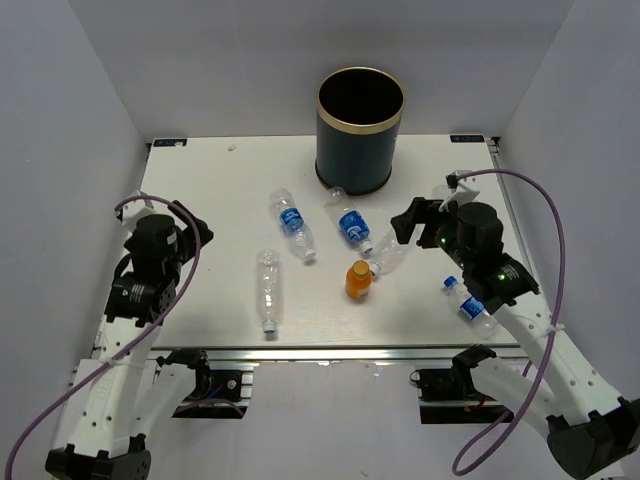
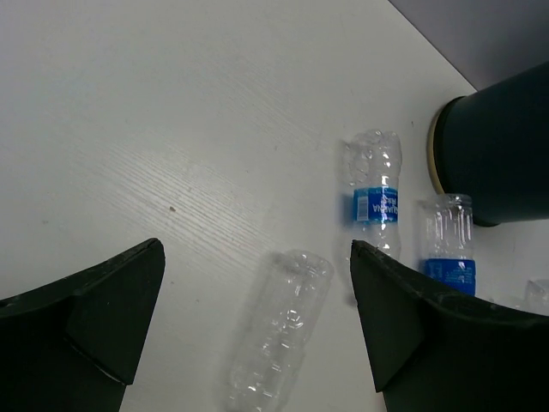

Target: Put the plastic bottles in the bin

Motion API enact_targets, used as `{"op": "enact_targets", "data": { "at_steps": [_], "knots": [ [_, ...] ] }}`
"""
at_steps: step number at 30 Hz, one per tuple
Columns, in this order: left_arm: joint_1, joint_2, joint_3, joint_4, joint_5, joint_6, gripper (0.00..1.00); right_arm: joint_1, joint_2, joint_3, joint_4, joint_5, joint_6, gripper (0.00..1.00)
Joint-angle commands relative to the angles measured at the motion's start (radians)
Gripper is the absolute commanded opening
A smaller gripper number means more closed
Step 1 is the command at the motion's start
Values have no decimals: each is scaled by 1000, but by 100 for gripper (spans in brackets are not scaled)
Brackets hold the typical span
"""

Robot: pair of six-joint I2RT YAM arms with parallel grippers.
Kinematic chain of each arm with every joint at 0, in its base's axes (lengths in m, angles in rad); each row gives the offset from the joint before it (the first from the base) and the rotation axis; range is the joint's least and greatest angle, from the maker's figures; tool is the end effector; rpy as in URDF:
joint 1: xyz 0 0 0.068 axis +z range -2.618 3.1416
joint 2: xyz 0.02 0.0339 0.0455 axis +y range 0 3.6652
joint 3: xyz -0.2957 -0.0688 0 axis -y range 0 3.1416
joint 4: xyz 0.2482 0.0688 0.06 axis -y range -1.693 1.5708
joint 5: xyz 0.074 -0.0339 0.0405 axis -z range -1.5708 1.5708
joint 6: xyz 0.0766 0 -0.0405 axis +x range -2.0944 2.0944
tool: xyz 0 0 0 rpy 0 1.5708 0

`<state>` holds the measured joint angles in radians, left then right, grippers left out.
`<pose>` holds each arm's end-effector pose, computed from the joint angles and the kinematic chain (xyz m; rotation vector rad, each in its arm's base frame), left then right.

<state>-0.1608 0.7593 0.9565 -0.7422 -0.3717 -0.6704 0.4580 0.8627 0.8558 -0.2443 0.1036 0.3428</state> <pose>0.1638 0.0016 0.3492 -0.7322 1.9435 -0.1143 0.2024 0.0909 0.3591 -0.0321 1.8459 0.4697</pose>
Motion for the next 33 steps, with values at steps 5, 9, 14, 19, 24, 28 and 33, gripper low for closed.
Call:
{"op": "enact_targets", "data": {
  "at_steps": [5, 9, 14, 19, 24, 28, 33],
  "knots": [
    [1, -129, -114, 27, 141, -32, 98, -1, -131, -64, -56, -392, -74, 89],
    [0, -150, -195, 38, 185, -37, 98, 34, -90, -106, -82, -398, -74, 89],
    [0, -130, -251, 64, 227, -35, 98, 169, -6, -116, -52, -210, -70, 89],
    [0, -94, -311, 132, 347, -17, 98, 298, 143, -92, -26, 54, -47, 85],
    [0, -55, -298, 141, 366, 15, 98, 384, 298, -38, -9, 220, -27, 85],
    [0, -48, -312, 132, 356, 23, 98, 407, 403, -29, 23, 252, -10, 82],
    [0, -58, -325, 133, 370, 25, 98, 455, 427, -44, 79, 298, -4, 74]
  ]
}}
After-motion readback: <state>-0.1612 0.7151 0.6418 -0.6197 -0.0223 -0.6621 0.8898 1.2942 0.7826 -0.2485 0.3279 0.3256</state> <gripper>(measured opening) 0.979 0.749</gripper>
